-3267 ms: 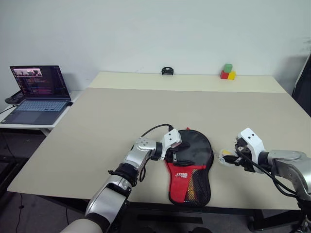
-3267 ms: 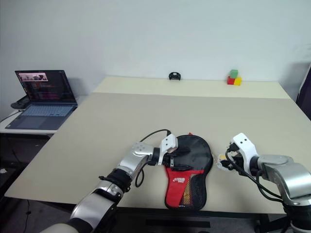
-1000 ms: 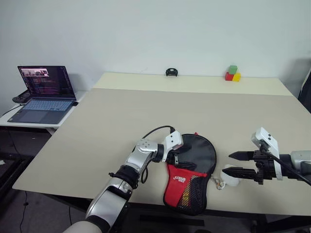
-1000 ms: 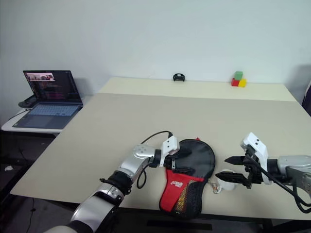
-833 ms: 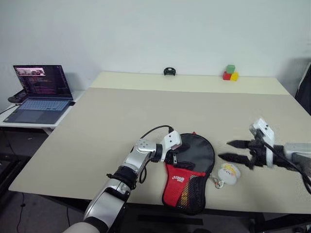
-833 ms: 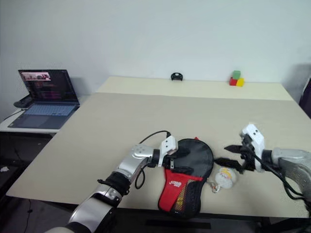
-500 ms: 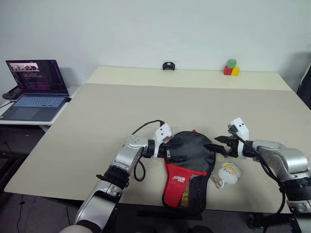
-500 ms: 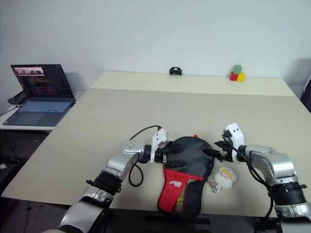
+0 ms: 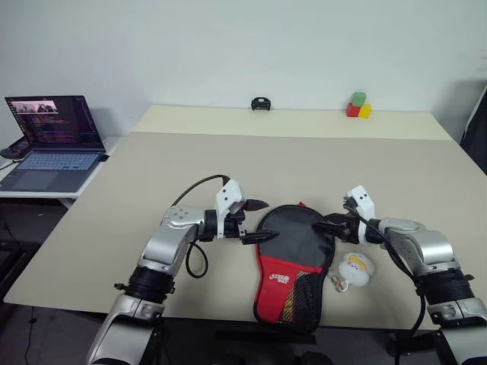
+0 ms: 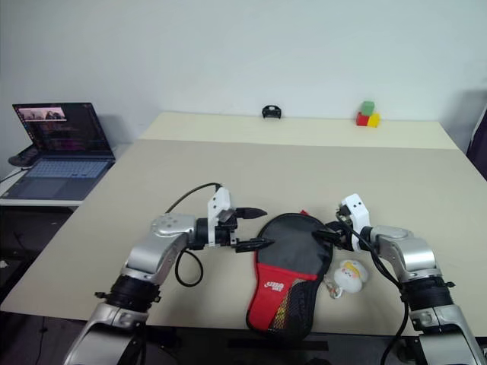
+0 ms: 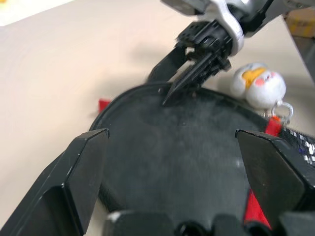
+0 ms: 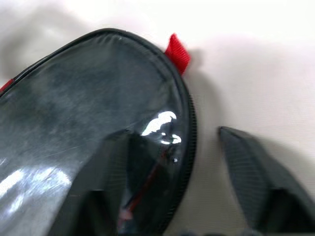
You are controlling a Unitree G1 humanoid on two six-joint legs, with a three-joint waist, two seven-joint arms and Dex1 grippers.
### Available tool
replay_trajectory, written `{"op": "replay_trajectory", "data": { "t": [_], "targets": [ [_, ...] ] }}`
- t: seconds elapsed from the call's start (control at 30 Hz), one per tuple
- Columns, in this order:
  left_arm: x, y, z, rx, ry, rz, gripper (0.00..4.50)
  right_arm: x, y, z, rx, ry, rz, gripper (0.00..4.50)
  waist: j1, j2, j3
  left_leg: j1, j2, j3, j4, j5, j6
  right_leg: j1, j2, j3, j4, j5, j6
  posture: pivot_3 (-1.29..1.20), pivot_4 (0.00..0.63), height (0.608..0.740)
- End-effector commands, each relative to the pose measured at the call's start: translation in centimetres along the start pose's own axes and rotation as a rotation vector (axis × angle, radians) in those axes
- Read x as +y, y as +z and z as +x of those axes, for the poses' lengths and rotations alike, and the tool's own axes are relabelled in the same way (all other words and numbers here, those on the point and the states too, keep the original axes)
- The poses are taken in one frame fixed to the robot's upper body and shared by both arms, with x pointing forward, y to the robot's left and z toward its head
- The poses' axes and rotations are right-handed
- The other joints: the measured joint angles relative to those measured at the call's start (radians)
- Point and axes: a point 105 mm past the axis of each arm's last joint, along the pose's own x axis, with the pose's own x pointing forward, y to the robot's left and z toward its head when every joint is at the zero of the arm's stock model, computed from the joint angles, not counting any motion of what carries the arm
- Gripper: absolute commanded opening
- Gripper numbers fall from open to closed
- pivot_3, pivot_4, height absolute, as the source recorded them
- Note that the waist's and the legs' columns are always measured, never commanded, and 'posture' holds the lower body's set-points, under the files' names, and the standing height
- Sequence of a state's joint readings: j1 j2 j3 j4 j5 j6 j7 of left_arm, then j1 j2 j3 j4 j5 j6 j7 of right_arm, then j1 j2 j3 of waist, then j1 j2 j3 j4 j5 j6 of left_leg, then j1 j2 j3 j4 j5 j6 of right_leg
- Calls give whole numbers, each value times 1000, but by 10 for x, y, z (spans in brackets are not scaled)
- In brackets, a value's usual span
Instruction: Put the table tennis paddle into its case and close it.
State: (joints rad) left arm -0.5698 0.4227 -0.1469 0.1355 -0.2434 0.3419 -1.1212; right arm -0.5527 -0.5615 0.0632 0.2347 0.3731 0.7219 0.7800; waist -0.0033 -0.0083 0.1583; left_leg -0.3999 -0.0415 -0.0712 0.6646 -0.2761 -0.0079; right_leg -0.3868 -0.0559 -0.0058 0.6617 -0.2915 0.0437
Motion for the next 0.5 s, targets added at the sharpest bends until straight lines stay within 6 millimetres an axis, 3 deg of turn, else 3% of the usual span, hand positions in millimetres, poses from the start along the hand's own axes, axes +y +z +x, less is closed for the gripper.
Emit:
{"op": "replay_trajectory", "data": {
  "t": [0.03, 0.2, 0.5],
  "targets": [
    [0, 13, -8, -35, 22, 37, 4500, -4, 6, 2, -2, -16, -29, 1600, 0, 0, 0, 0, 0, 0, 0, 0, 1, 0, 0, 0, 1, 0, 0, 0, 150, 740],
    [0, 11, -12, -28, 34, 32, 4500, -4, 7, 8, 11, -12, -46, 41, -1, 0, 0, 1, 0, 0, 0, 0, 1, 0, 0, 0, 3, 1, -1, 0, 150, 740],
    [0, 9, -10, -21, 42, 43, 4500, -6, 29, 24, -15, -17, -99, 41, -29, 0, 0, 3, 1, 0, 0, 2, 0, 0, 1, 0, 5, 3, -4, 0, 150, 740]
  ]
}}
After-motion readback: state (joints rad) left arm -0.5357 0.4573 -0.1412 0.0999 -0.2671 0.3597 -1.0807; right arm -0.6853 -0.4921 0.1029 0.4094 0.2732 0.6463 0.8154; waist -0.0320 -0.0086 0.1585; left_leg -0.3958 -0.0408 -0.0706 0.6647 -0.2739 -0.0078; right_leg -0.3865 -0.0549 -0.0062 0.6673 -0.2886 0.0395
